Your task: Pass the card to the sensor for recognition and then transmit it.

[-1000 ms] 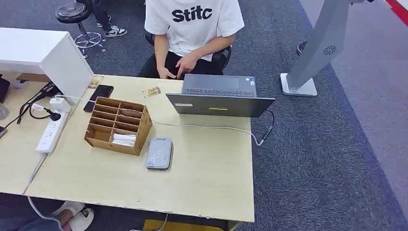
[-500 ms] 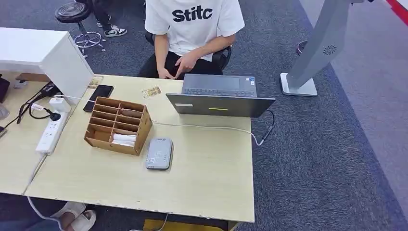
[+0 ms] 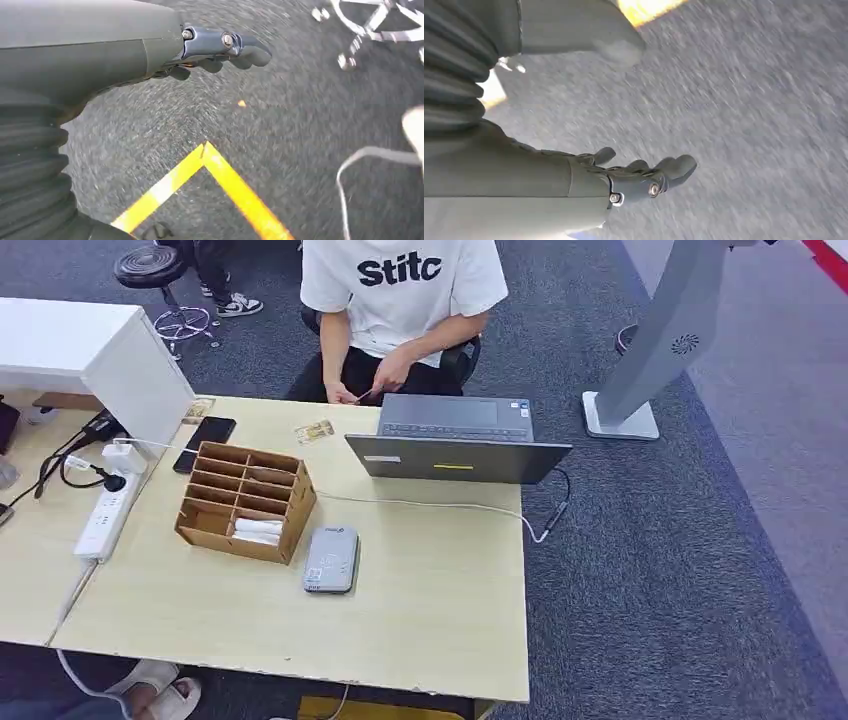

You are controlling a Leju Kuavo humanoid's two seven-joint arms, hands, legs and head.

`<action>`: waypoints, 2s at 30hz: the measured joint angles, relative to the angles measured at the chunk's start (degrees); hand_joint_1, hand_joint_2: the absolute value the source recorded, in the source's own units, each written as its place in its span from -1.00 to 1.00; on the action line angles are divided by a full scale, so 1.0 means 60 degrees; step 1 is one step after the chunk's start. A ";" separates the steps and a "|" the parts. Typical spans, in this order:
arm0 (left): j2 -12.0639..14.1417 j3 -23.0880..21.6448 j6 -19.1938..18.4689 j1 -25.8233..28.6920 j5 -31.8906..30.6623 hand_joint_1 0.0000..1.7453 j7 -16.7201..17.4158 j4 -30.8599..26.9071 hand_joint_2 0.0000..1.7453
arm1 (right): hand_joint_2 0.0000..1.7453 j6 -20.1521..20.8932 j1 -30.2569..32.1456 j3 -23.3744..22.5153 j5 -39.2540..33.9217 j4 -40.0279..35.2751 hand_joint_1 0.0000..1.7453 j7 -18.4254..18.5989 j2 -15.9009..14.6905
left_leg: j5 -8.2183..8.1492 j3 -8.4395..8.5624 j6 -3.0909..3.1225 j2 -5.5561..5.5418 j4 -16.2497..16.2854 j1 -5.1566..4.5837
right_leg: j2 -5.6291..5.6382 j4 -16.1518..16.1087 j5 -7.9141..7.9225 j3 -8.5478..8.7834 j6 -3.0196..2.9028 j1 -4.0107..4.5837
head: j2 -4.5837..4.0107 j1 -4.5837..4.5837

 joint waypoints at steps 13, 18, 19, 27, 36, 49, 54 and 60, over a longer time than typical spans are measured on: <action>-0.0317 0.1968 -0.1231 -0.0100 0.3277 -1.00 -0.3047 -0.3284 1.00 | 1.00 -0.0055 0.0079 -0.0233 -0.3579 0.1109 -1.00 -0.2629 -0.0663 | -0.0007 -0.0001 -0.0004 -0.0003 -0.0004 0.0006 | -0.0003 0.0000 -0.0006 0.0000 0.0001 0.0005 | 0.0000 -0.0004; -0.1176 0.1682 -0.2475 0.0315 0.4233 -1.00 -0.3051 -0.6894 1.00 | 1.00 -0.0055 0.0085 -0.0219 -0.3943 0.1192 -1.00 -0.2564 -0.0703 | -0.0004 -0.0001 -0.0004 -0.0003 -0.0002 0.0013 | -0.0001 0.0002 -0.0006 0.0005 0.0001 0.0009 | 0.0000 0.0000; -0.1268 0.1509 -0.2634 0.0457 0.4524 -1.00 -0.3051 -0.7605 1.00 | 1.00 -0.0055 0.0092 -0.0197 -0.3990 0.1200 -1.00 -0.2520 -0.0700 | -0.0004 -0.0001 -0.0004 -0.0004 -0.0002 0.0011 | -0.0001 0.0002 -0.0006 0.0006 0.0001 0.0008 | 0.0000 0.0007; -0.1719 -0.1985 -0.1726 0.2429 0.5896 -1.00 -0.3051 -1.3320 1.00 | 1.00 -0.0055 0.0152 0.0182 -0.4314 0.1247 -1.00 -0.2174 -0.0692 | -0.0011 0.0001 0.0004 -0.0019 0.0000 0.0012 | -0.0026 -0.0001 -0.0019 0.0010 0.0016 0.0009 | 0.0000 -0.0004; -0.1843 -0.5391 -0.1999 0.3366 0.3695 -1.00 -0.3051 -1.7825 1.00 | 1.00 -0.0055 0.0174 0.0630 -0.4486 0.1258 -1.00 -0.1882 -0.0583 | -0.0010 0.0008 0.0005 -0.0018 0.0002 0.0000 | -0.0020 -0.0001 -0.0016 0.0020 0.0017 -0.0001 | 0.0000 -0.0004; -0.0399 -0.7782 -0.0732 0.2935 0.2752 -1.00 -0.3001 -1.8059 1.00 | 1.00 -0.0055 -0.0022 0.1183 -0.4511 0.1258 -1.00 -0.1504 -0.0419 | -0.0003 0.0016 -0.0003 -0.0021 -0.0002 0.0002 | -0.0026 0.0001 -0.0019 0.0022 0.0014 0.0001 | 0.0000 -0.0004; 0.0814 -0.8155 -0.1013 0.1664 0.2314 -1.00 -0.1727 -1.6482 1.00 | 1.00 -0.0055 -0.0151 0.1580 -0.4497 0.1258 -1.00 -0.1213 -0.0350 | 0.0016 0.0019 -0.0012 -0.0028 -0.0001 0.0008 | -0.0036 0.0004 -0.0003 0.0021 -0.0004 0.0006 | 0.0000 0.0007; 0.2285 -0.8483 -0.1635 -0.0789 0.0854 -1.00 -0.0111 -1.3630 1.00 | 1.00 -0.0055 -0.0354 0.2124 -0.4391 0.1258 -1.00 -0.0913 -0.0237 | 0.0044 0.0022 -0.0024 -0.0013 -0.0002 0.0009 | -0.0018 0.0013 0.0032 0.0015 -0.0028 0.0006 | 0.0000 -0.0011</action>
